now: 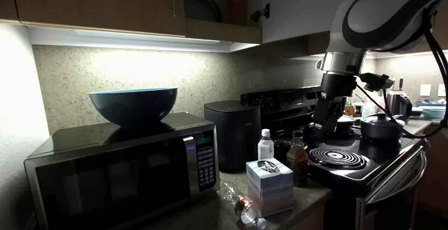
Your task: Put the bottle at the left of the box in the top cabinet
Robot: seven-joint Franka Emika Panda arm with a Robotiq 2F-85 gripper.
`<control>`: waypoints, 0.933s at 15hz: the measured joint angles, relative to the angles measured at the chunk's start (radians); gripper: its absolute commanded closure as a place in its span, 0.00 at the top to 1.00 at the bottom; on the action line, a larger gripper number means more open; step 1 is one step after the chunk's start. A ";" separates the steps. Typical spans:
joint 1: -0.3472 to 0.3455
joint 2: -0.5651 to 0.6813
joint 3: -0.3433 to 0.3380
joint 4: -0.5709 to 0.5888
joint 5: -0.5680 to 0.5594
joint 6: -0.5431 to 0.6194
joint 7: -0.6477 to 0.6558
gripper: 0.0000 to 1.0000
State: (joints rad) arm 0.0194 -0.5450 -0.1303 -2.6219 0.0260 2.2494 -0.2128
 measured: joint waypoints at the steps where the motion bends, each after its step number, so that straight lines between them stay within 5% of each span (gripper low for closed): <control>1: 0.000 0.000 0.000 0.000 0.000 0.000 0.000 1.00; 9: 0.004 0.011 0.002 0.010 0.000 -0.008 -0.007 1.00; 14: 0.052 0.172 0.026 0.163 0.000 -0.049 -0.058 1.00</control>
State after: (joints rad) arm 0.0715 -0.3728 -0.1047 -2.4594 0.0259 2.2004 -0.2708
